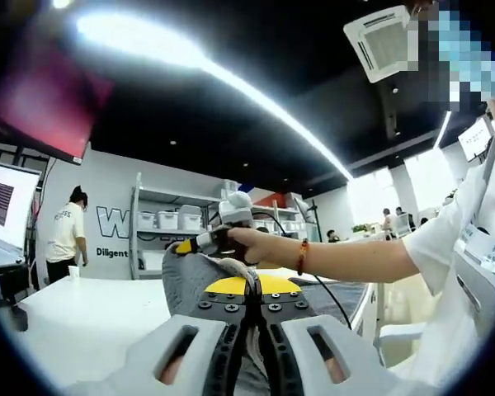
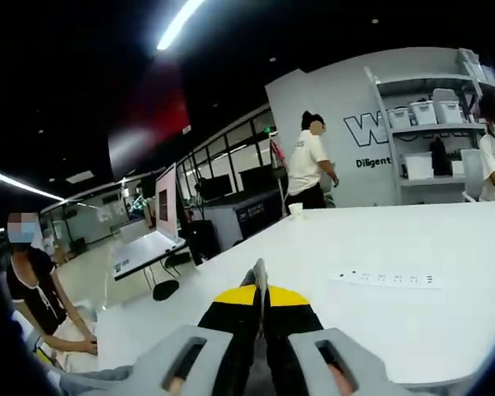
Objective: Open the folded towel by lifting each exposed corner and separating the folded layers until the towel lies flat within the target outline without major curled edges
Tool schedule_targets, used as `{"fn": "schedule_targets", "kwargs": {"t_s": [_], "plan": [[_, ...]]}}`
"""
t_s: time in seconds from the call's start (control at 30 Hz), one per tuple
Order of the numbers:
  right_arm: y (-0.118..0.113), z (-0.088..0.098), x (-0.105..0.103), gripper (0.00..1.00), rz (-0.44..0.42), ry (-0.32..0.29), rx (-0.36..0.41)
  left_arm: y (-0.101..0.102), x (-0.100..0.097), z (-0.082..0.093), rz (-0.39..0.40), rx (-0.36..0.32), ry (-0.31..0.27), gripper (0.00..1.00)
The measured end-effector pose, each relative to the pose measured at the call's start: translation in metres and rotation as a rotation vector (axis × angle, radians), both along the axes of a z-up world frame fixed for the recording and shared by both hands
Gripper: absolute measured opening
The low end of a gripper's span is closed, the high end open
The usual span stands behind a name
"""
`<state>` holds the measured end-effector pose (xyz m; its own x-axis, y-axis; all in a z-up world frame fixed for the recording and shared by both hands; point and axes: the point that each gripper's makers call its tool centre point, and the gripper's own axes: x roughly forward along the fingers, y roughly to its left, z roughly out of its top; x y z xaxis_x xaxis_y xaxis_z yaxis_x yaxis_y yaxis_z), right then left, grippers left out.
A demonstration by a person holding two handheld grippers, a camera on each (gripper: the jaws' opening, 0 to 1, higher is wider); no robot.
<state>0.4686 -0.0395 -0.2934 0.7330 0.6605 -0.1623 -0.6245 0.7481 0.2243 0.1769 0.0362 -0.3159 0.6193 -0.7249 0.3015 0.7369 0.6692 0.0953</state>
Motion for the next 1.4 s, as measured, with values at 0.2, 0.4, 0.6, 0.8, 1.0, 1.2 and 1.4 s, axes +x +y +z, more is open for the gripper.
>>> {"fn": "schedule_targets", "kwargs": {"t_s": [0.2,0.4,0.6,0.8,1.0,1.2,1.4], "plan": [[0.003,0.000,-0.002,0.00,0.006,0.000,0.004,0.004,0.000,-0.002,0.009,-0.002,0.000,0.00],[0.011,-0.001,0.004,0.00,0.019,0.008,0.017,0.008,0.001,-0.005,0.023,0.001,0.002,0.00],[0.019,-0.003,0.007,0.00,0.036,0.026,0.039,0.015,0.003,-0.008,0.039,-0.002,0.004,0.00],[0.028,-0.006,0.002,0.00,0.047,0.028,0.061,0.023,0.004,-0.014,0.054,-0.004,0.012,0.00],[0.036,-0.013,0.000,0.00,0.037,0.025,0.064,0.029,0.005,-0.020,0.063,-0.007,0.025,0.00],[0.040,-0.014,0.000,0.00,0.037,0.011,0.070,0.034,0.006,-0.022,0.069,-0.007,0.029,0.00],[0.046,-0.017,-0.001,0.00,0.042,-0.002,0.058,0.038,0.004,-0.024,0.077,-0.016,0.032,0.00]]}}
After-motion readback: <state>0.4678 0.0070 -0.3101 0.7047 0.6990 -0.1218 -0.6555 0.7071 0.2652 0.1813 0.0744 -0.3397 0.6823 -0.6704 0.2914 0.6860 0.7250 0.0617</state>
